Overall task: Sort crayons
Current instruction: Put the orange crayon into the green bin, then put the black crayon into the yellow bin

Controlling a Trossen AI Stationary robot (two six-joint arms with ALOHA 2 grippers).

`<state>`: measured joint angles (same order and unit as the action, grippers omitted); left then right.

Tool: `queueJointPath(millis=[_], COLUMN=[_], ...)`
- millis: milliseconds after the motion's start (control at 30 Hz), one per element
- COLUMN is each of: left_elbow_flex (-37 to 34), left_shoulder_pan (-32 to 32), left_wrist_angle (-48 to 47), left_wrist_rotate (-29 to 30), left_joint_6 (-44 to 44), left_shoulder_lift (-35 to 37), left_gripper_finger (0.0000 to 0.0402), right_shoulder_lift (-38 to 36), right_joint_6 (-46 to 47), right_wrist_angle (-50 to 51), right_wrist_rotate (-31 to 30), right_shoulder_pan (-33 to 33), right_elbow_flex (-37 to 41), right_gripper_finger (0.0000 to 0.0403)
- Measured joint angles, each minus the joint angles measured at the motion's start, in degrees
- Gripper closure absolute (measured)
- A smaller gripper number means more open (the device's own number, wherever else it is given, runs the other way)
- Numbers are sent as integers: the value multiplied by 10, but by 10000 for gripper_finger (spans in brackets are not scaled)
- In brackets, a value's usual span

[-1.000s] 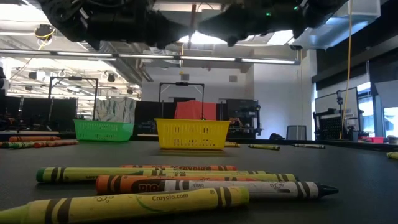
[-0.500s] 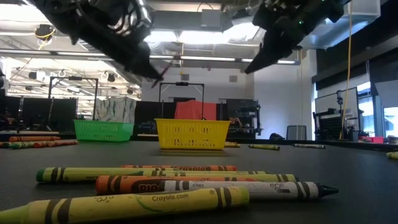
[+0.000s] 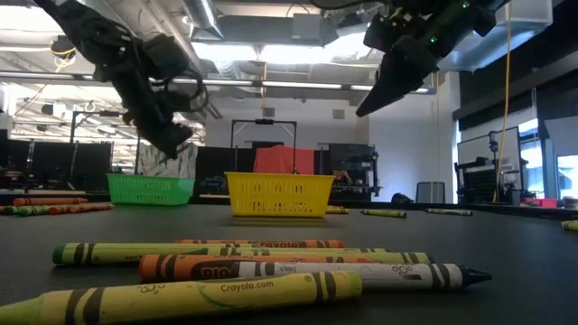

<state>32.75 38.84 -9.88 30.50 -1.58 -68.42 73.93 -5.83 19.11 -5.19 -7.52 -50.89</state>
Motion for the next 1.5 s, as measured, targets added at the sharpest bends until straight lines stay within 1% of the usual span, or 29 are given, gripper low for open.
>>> queueJointPath(millis=[200, 300, 400, 467, 600, 733, 800, 933, 1000, 1167, 1233, 1400, 1500], left_elbow_flex=[0, 0, 0, 0, 0, 0, 0, 0, 0, 0, 0, 0, 0], left_shoulder_pan=[28, 29, 29, 29, 29, 21, 13, -14, -27, -62, -78, -116, -138], left_wrist_angle=[-18, -20, -19, -19, -8, 11, 32, 82, 114, 190, 221, 275, 289], left_wrist_rotate=[-2, -6, -11, -11, -33, -85, -112, -158, -183, -253, -267, -285, -285], left_joint_6=[0, 0, 12, 22, 28, 30, 25, 18, 4, -4, -5, -5, -5], left_shoulder_lift=[-3, -3, -3, -3, -3, -3, -3, -3, -3, -3, -3, -3, -7], left_gripper_finger=[392, 375, 346, 326, 300, 295, 295, 295, 295, 295, 295, 295, 295], right_shoulder_lift=[1, 1, 1, 1, 1, 1, 1, 1, 1, 1, 2, 10, 25], right_joint_6=[0, 0, 26, 34, 46, 69, 79, 115, 119, 130, 130, 128, 99], right_wrist_angle=[6, 9, 3, 20, 60, 127, 161, 222, 241, 262, 261, 262, 262], right_wrist_rotate=[2, -5, -64, -102, -165, -210, -218, -218, -216, -174, -159, -94, -55], right_shoulder_pan=[0, 0, 0, 0, 0, -5, -15, -53, -77, -155, -186, -255, -285], right_elbow_flex=[0, 0, 0, -1, -1, -1, -1, -1, -1, -1, -1, -1, -1], right_gripper_finger=[301, 301, 301, 296, 260, 211, 195, 186, 186, 185, 185, 185, 185])
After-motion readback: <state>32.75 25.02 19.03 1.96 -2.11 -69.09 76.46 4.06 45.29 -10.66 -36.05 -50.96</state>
